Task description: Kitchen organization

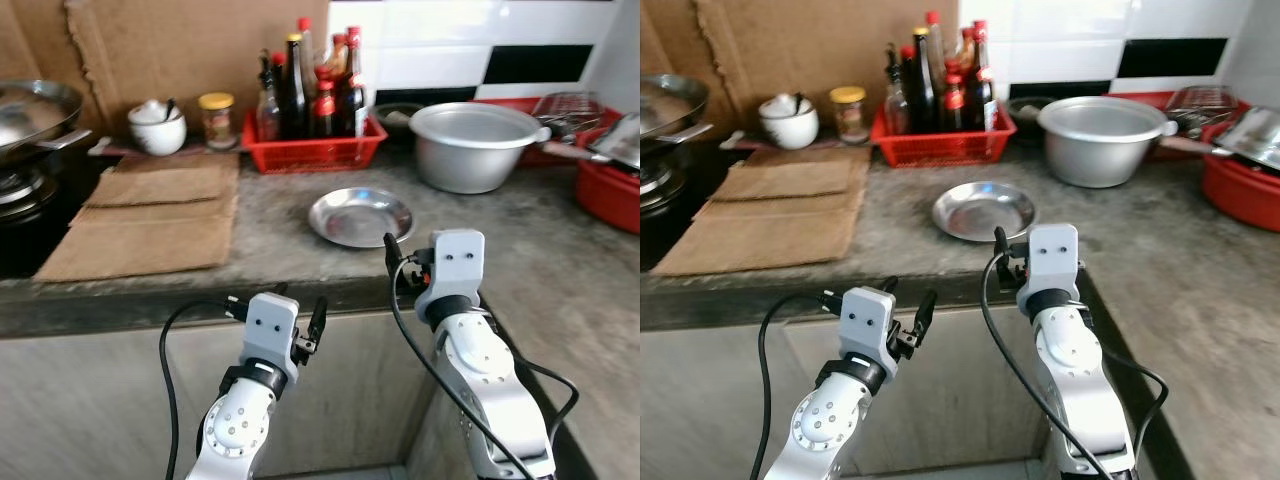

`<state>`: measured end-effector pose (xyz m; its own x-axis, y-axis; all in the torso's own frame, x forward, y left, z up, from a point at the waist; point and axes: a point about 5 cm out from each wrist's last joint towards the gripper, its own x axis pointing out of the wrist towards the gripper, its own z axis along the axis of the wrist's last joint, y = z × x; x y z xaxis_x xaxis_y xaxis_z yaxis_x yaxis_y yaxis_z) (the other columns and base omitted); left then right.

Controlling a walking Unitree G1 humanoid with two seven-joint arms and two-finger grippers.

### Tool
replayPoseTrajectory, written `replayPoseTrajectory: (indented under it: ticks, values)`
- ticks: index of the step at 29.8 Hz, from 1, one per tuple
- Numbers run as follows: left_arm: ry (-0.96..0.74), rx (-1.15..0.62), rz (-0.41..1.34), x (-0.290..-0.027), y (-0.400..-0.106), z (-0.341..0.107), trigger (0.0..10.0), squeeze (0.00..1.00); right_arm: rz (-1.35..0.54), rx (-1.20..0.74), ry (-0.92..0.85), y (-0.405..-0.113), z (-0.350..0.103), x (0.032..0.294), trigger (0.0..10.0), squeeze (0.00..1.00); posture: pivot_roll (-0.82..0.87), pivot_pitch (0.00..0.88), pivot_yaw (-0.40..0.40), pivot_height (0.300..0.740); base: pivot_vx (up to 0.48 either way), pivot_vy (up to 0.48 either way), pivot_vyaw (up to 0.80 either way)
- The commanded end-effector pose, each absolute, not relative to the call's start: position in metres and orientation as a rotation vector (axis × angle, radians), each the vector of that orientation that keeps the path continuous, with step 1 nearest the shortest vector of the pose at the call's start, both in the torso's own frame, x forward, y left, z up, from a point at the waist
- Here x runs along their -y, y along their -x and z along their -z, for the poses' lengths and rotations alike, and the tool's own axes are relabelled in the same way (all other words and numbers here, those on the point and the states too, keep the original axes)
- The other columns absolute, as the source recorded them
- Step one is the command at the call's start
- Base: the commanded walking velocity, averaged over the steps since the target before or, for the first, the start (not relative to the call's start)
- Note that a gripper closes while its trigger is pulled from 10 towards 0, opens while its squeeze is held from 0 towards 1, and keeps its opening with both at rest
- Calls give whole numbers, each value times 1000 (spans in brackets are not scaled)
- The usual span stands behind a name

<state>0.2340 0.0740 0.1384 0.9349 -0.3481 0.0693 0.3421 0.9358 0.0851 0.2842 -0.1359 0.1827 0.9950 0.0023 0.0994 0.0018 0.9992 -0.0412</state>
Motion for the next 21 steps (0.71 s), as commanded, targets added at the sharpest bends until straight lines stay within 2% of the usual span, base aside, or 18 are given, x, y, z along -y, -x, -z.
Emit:
replayPoseTrajectory:
  ticks: [1,11,21]
  values:
    - [-85,90,336,-79,-235,-141,10000,0,-23,119,42,-288,-189,128,10000,0,127,0,-43,740,285,0,0]
    - [-79,97,334,-77,-237,-143,10000,0,-23,137,54,-302,-199,128,10000,0,128,3,-43,740,285,0,0]
    - [-73,100,326,-78,-236,-143,10000,0,-67,124,40,-315,-204,117,10000,0,132,6,-48,740,377,0,0]
